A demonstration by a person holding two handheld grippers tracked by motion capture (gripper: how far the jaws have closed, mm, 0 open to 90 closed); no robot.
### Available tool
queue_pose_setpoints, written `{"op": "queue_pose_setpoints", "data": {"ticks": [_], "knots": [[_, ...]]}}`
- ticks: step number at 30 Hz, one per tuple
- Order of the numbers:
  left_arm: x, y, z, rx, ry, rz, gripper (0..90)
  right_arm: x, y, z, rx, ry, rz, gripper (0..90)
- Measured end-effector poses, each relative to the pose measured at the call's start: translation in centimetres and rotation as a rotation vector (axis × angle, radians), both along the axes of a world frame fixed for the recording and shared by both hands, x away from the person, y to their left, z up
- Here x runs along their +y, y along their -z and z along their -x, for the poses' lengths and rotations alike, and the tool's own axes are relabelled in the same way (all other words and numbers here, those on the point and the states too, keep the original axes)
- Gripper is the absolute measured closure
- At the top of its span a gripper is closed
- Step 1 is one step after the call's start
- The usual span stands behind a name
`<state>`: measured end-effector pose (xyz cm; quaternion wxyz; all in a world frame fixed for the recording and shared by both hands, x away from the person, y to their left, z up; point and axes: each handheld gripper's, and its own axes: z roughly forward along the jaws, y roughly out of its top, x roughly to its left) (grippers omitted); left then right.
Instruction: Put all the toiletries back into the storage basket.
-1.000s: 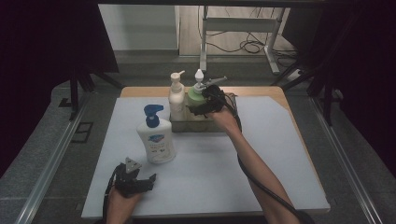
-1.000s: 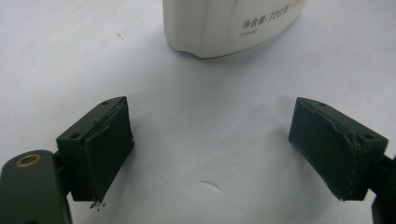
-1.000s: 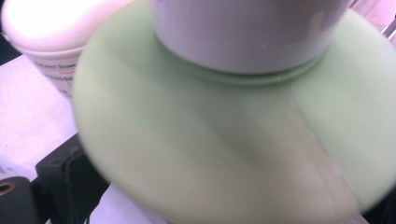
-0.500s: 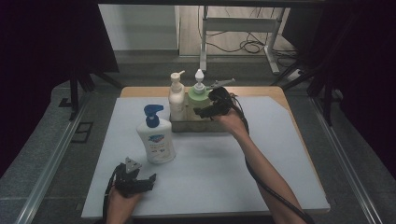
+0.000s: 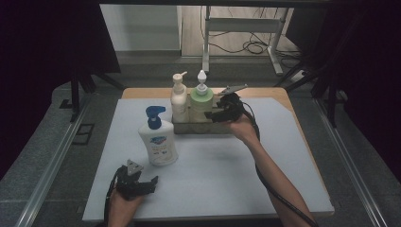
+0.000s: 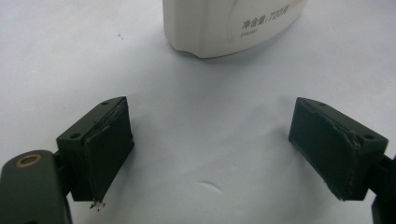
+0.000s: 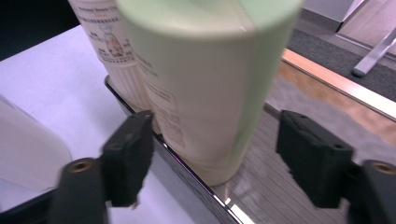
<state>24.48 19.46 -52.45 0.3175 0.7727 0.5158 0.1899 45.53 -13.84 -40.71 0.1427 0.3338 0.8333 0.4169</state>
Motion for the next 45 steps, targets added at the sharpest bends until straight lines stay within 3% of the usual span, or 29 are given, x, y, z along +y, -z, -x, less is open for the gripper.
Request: {"op": "queue_pose_setpoints", "data": {"ticks": [7,15,28,45], "knots": [[0.0,0.0,0.0,0.000,-0.001,0.000,13.0,-1.0,0.7,-0.1,0.045,0.010,0.009,58.5],[0.0,0.0,0.0,0.000,0.000,0.000,13.0,-1.5,1.5,-0.6,0.047,0.052,0.031,89.7],[0.0,0.0,0.0,0.002,0.000,-0.002,13.0,-0.8,3.2,-2.5,0.075,0.135,0.034,89.8],[0.0,0.0,0.0,0.001,0.000,-0.001,13.0,0.6,4.6,-4.3,0.139,0.138,0.061,89.7]]}}
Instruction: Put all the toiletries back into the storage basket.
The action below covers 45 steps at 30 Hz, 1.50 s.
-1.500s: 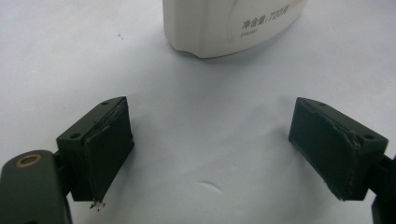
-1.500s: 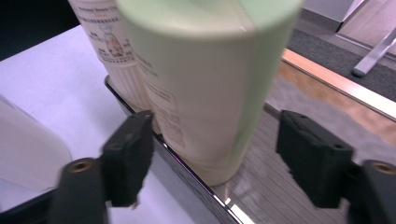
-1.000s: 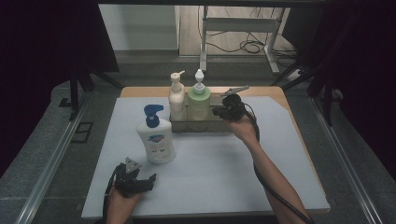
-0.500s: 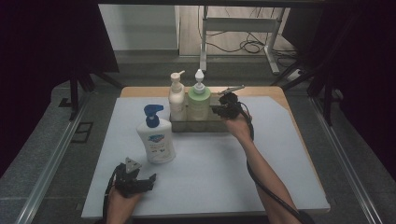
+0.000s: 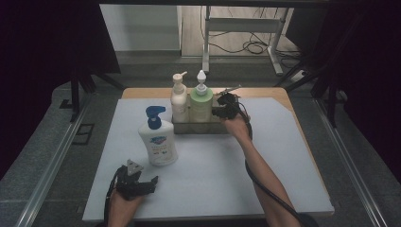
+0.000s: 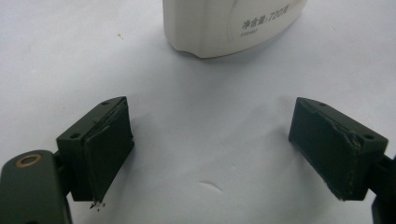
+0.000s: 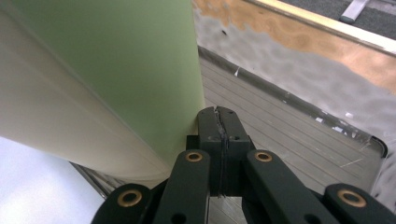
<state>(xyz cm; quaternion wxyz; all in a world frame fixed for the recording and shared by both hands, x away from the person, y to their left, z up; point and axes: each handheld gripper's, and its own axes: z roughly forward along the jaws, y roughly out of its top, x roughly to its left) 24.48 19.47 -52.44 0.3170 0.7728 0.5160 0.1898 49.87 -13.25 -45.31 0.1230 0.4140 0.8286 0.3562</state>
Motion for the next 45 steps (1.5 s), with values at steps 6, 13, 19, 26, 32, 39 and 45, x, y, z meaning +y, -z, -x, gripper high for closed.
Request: {"op": "queue_pose_setpoints", "data": {"ticks": [6,13,19,26,32,39,45], "knots": [[0.0,0.0,0.0,0.000,0.000,0.000,13.0,0.2,0.4,-0.1,0.016,0.008,0.000,89.7],[0.0,0.0,0.0,0.000,0.000,0.000,13.0,0.6,0.4,-0.1,0.023,-0.005,0.007,89.7],[0.0,0.0,0.0,0.001,0.000,0.000,13.0,1.3,0.3,0.1,0.019,-0.008,0.028,89.8],[0.0,0.0,0.0,0.001,0.000,0.000,13.0,1.4,0.1,0.2,0.016,-0.012,0.033,89.8],[0.0,0.0,0.0,0.001,0.000,0.000,12.9,1.2,0.1,0.3,0.020,-0.018,0.025,89.7],[0.0,0.0,0.0,0.000,0.000,0.000,12.9,0.8,0.1,0.5,-0.008,-0.019,0.020,83.7],[0.0,0.0,0.0,0.001,0.000,-0.001,13.0,0.3,-0.4,1.0,-0.036,-0.030,0.014,78.9]]}}
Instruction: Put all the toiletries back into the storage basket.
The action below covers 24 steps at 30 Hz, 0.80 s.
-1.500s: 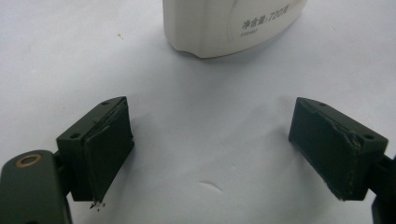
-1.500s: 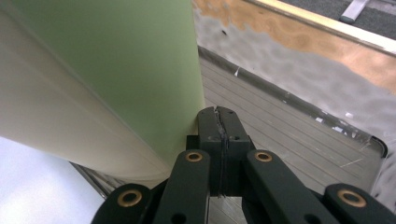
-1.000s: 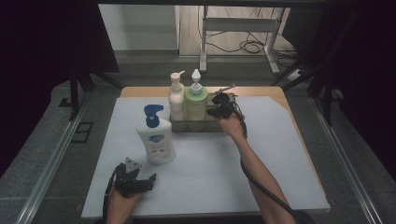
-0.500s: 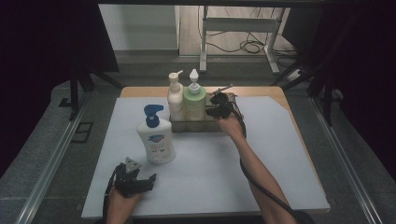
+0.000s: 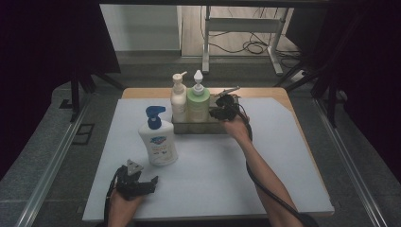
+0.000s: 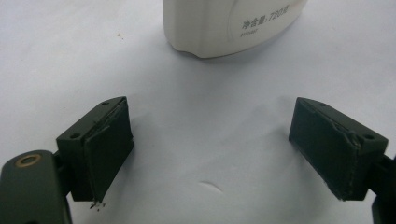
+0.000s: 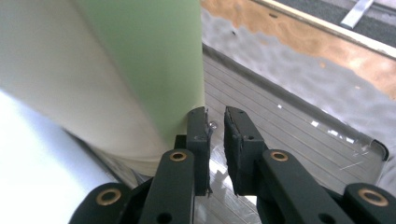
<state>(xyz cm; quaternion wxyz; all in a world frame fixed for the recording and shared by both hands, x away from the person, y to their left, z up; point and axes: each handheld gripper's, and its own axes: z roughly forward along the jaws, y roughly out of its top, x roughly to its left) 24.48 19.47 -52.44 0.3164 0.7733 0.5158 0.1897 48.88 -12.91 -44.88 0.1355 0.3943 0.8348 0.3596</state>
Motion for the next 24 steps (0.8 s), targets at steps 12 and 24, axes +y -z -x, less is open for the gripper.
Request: {"op": "queue_pose_setpoints", "data": {"ticks": [12,24], "knots": [[0.0,0.0,0.0,0.000,0.000,-0.001,12.9,-1.5,-1.4,1.6,-0.066,-0.027,-0.016,63.9],[0.0,0.0,0.0,0.000,0.000,-0.001,13.0,-2.6,-1.9,3.2,-0.079,-0.051,-0.046,38.6]]}}
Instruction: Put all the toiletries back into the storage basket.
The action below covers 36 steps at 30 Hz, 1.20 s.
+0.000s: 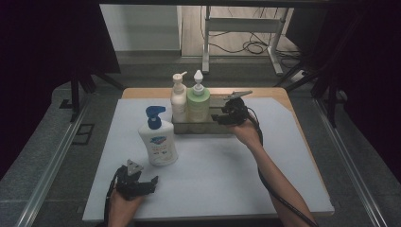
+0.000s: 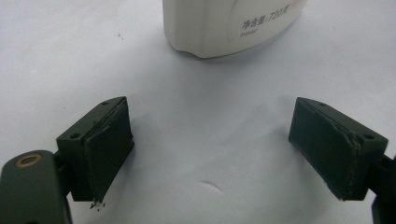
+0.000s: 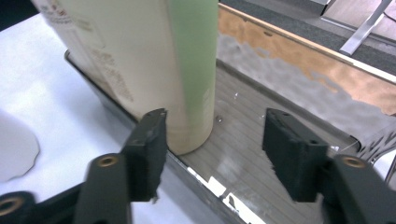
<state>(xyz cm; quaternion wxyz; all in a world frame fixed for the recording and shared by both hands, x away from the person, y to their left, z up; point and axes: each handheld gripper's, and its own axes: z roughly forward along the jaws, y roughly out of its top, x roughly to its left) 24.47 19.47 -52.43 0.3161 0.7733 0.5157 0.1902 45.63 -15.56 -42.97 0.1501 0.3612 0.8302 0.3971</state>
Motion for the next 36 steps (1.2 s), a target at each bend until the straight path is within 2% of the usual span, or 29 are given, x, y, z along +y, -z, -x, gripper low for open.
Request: {"op": "queue_pose_setpoints", "data": {"ticks": [3,10,20,23,29,33,36], "knots": [[0.0,0.0,0.0,0.001,0.000,0.000,13.0,-0.1,-0.2,0.6,0.006,-0.007,-0.002,33.4],[0.0,0.0,0.0,0.001,0.000,0.002,13.0,-0.8,-0.8,2.1,-0.009,-0.039,-0.007,27.5],[0.0,0.0,0.0,0.001,-0.001,0.002,13.0,-1.7,-1.6,4.4,-0.017,-0.084,0.017,18.3],[0.0,0.0,0.0,0.001,0.000,0.002,13.0,-1.9,-1.6,5.2,-0.033,-0.092,0.029,14.0],[0.0,0.0,0.0,0.001,-0.001,0.001,13.0,-2.7,-1.3,6.7,-0.043,-0.101,0.032,11.7],[0.0,0.0,0.0,0.002,0.000,0.000,13.0,-3.4,-1.0,7.8,-0.047,-0.099,0.044,2.0],[-0.1,-0.1,0.0,0.004,0.000,-0.001,13.2,-4.1,-0.9,8.6,-0.050,-0.104,0.035,1.5]]}}
